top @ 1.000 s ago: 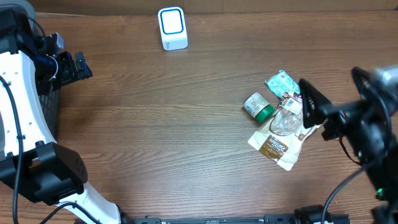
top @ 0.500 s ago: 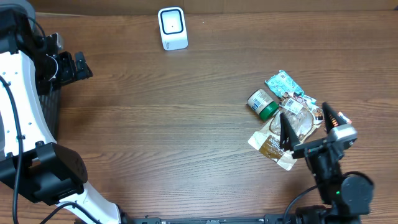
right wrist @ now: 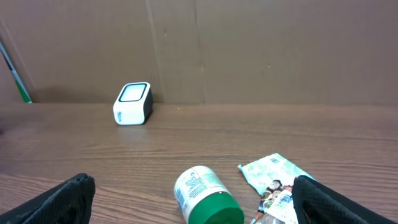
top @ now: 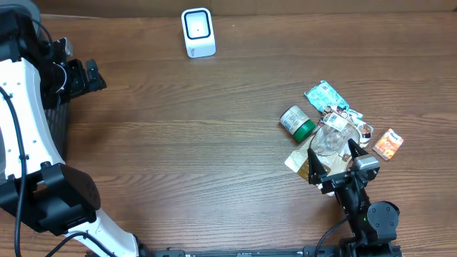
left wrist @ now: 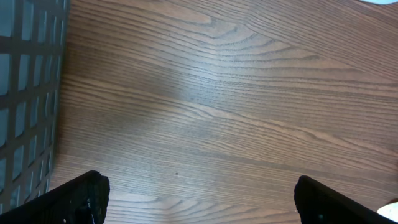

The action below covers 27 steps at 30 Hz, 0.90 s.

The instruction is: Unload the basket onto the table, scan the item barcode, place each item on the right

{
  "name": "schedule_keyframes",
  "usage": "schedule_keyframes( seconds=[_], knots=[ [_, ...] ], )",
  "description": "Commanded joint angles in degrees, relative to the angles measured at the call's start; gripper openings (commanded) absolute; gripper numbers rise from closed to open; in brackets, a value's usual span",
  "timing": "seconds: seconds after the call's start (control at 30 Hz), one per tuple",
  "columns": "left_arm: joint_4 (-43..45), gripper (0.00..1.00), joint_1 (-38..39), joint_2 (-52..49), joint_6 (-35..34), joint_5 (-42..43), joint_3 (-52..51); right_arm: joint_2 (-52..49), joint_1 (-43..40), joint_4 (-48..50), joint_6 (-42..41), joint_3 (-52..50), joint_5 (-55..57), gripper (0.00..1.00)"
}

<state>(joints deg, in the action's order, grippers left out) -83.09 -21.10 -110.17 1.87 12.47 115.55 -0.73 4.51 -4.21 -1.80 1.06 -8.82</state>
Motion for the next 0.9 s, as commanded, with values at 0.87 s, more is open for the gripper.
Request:
schedule_keyframes(
  seconds=[0.87],
  knots=[
    [0.0, 1.0, 0.61, 2.27, -0.17, 0.0, 0.37, 0.57, -0.26, 0.26, -1.22, -0.59, -0.26, 1.0]
  ],
)
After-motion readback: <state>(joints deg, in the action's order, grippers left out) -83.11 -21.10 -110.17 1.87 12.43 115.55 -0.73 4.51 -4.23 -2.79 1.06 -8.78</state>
